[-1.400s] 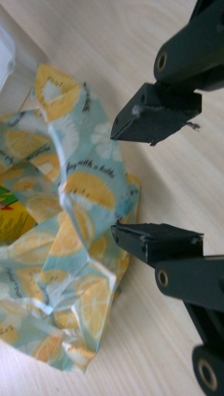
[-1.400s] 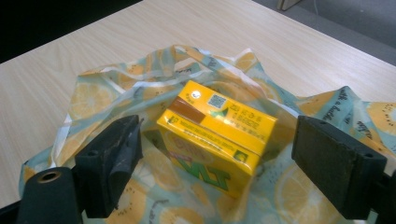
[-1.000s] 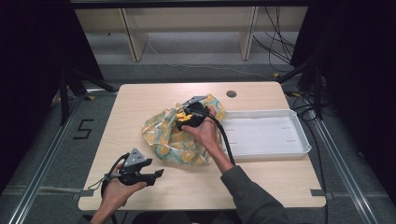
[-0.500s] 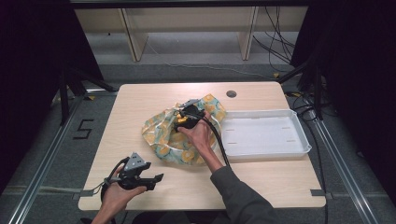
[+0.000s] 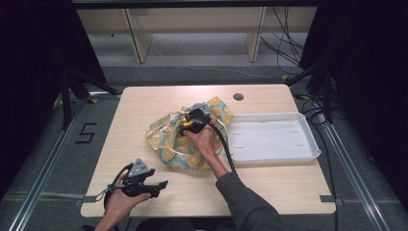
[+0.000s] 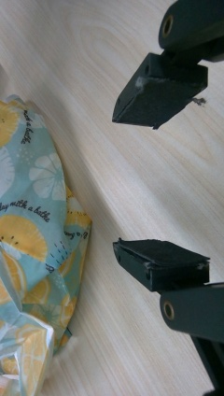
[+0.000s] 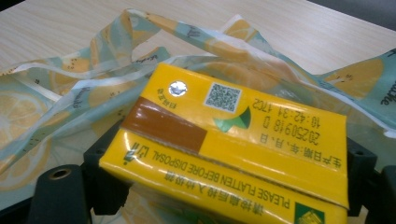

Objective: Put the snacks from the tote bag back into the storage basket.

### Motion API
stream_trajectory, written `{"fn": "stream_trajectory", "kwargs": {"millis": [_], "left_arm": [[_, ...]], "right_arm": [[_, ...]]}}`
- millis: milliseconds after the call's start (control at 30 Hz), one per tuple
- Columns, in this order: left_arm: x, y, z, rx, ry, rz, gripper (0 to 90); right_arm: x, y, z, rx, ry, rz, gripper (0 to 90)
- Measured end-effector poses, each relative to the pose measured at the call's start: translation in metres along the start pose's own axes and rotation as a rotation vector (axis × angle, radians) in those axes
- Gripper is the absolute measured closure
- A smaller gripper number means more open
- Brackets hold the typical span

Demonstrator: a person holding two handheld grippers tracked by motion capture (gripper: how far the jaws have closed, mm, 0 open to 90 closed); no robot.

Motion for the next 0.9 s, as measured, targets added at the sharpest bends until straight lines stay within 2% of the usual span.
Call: {"fn": "stream_trajectory", "kwargs": {"millis": [33, 67, 133, 267, 300, 433, 500, 600, 633, 667, 767, 800, 867, 900], "left_arm": [[-0.001, 0.0, 0.0, -0.005, -0.007, 0.015, 31.7], [0.002, 0.001, 0.001, 0.01, -0.002, -0.009, 31.8], [0.003, 0.002, 0.001, 0.018, 0.0, -0.022, 31.9], [0.001, 0.002, 0.0, 0.01, 0.0, -0.015, 32.2], [0.001, 0.002, -0.001, 0.007, 0.003, -0.002, 32.2], [0.001, 0.002, -0.002, 0.006, 0.005, 0.004, 32.2], [0.002, 0.002, -0.001, 0.009, 0.001, -0.02, 32.1], [0.003, 0.002, -0.002, 0.004, -0.005, -0.008, 31.7], [0.004, 0.003, -0.002, 0.004, -0.019, -0.015, 31.5], [0.003, 0.003, -0.003, -0.002, -0.012, 0.001, 31.4], [0.005, 0.003, -0.002, 0.006, -0.008, -0.019, 31.2], [0.006, 0.003, -0.003, 0.004, -0.006, -0.017, 31.2], [0.006, 0.003, -0.002, 0.008, -0.012, -0.017, 31.2], [0.006, 0.003, -0.003, 0.009, -0.018, -0.019, 31.2]], "right_arm": [[0.001, 0.0, 0.0, 0.0, 0.003, -0.007, 20.9], [0.001, 0.0, 0.0, -0.001, 0.004, -0.004, 21.0], [0.001, 0.0, 0.0, -0.006, -0.003, -0.002, 21.1], [0.001, 0.001, 0.002, -0.012, -0.024, 0.018, 21.5], [0.001, 0.001, 0.002, -0.012, -0.024, 0.018, 21.5], [0.001, -0.001, 0.008, -0.016, -0.057, 0.006, 21.8], [0.001, -0.004, 0.014, -0.025, -0.061, 0.016, 21.9], [0.002, -0.008, 0.025, -0.037, -0.078, 0.034, 22.0], [0.002, -0.009, 0.029, -0.041, -0.087, 0.038, 22.0], [0.001, -0.01, 0.033, -0.045, -0.097, 0.045, 22.0], [-0.001, -0.013, 0.046, -0.06, -0.12, 0.039, 22.1], [-0.004, -0.016, 0.052, -0.078, -0.155, 0.034, 22.2], [-0.005, -0.017, 0.056, -0.069, -0.158, 0.017, 22.2], [-0.007, -0.019, 0.058, -0.081, -0.161, 0.027, 22.2]]}}
Point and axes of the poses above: each handheld gripper's, and its own axes: z roughly backward along the jaws, y roughly out of its underside, x roughly to its left, the point moved 3 cm from there along -z, roughly forward along the jaws, and after that the axes turned 4 degrees about -z, right-handed, at the moved point
